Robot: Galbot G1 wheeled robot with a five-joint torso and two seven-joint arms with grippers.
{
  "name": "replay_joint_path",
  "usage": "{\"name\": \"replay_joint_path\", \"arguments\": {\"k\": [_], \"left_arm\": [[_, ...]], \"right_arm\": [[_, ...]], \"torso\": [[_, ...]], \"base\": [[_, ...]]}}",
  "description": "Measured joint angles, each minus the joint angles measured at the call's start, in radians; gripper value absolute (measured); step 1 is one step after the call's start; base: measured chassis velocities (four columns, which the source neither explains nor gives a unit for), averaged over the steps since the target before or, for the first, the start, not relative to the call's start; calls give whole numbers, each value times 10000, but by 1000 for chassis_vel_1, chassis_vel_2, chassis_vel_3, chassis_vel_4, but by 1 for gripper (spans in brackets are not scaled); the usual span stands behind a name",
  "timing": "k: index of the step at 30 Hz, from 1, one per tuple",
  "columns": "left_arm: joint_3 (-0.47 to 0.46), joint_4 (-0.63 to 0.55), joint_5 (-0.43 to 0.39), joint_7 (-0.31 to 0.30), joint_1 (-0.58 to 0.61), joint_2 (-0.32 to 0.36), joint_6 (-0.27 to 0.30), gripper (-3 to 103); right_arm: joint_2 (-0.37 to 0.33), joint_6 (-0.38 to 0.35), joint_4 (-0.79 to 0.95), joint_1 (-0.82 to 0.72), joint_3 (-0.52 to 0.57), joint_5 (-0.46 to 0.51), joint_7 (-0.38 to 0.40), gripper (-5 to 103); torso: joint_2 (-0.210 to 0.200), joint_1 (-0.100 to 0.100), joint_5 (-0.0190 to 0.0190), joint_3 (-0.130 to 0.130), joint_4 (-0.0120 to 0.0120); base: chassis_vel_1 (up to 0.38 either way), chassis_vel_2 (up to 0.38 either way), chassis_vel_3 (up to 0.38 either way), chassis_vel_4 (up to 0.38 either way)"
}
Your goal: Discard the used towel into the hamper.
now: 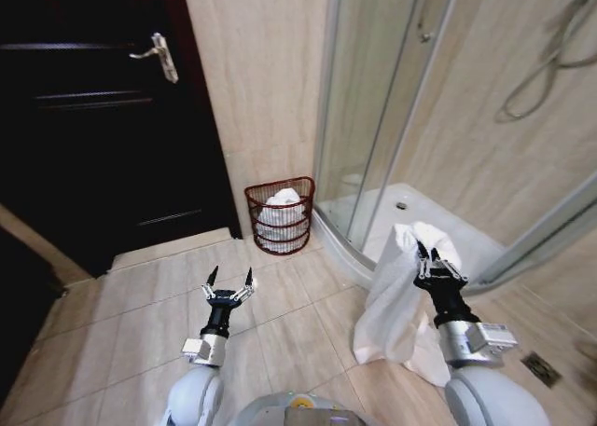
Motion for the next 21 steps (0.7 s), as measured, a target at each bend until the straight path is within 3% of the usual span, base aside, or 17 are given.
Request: {"name": "replay_joint_path", "arguments": {"k": [21], "left_arm": [[11,-210,192,-51,87,-137,99,100]], "right_arm": [[-125,52,-20,227,0,138,-34,7]], "torso": [[899,283,0,619,0]], "base": [[47,47,44,46]]}}
